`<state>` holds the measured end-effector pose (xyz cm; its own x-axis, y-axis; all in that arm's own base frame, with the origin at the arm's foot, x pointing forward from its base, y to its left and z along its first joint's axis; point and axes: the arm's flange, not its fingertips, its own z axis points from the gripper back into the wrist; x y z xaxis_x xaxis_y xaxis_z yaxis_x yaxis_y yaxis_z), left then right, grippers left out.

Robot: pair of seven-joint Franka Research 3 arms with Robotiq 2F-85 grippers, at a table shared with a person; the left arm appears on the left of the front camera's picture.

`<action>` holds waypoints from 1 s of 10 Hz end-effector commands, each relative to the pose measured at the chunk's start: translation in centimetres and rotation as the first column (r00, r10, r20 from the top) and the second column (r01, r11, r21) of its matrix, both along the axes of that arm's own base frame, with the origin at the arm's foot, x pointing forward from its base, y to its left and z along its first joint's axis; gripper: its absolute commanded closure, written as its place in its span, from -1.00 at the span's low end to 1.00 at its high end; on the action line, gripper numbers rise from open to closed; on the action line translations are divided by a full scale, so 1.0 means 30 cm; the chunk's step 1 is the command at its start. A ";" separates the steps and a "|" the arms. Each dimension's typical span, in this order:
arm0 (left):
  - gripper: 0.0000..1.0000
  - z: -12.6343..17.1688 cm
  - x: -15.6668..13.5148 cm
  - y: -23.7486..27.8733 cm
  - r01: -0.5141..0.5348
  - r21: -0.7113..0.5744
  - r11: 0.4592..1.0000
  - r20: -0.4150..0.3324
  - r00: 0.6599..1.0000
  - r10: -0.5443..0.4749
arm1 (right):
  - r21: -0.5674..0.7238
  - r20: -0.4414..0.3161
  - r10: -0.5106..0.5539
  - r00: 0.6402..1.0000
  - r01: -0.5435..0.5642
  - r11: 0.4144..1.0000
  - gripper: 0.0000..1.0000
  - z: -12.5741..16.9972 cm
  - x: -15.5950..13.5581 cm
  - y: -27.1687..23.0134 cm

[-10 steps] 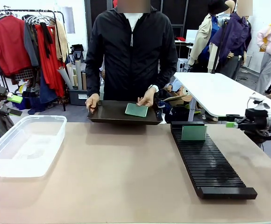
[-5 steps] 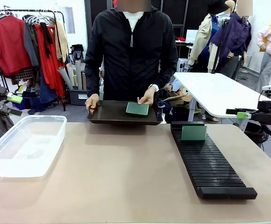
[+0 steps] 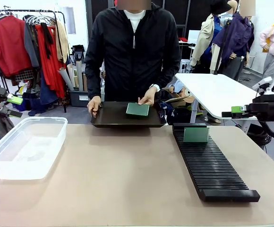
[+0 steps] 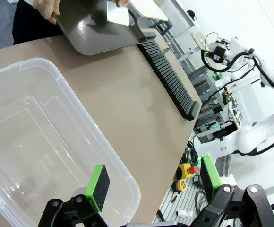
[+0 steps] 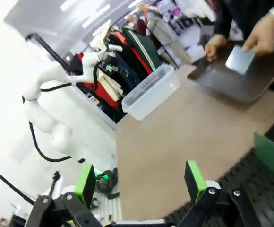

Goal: Sort PCBs into racks and boxes based on the side picked up.
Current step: Pick up the Blank PCB handed by the Human.

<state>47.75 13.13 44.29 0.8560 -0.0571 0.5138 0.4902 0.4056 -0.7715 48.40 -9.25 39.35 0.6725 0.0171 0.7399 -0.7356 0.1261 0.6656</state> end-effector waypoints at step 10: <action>-1.00 0.007 -0.004 -0.002 -0.004 0.002 1.000 -0.001 1.000 0.004 | 0.003 -0.296 0.008 0.955 -0.008 1.000 -1.00 0.047 -0.029 0.041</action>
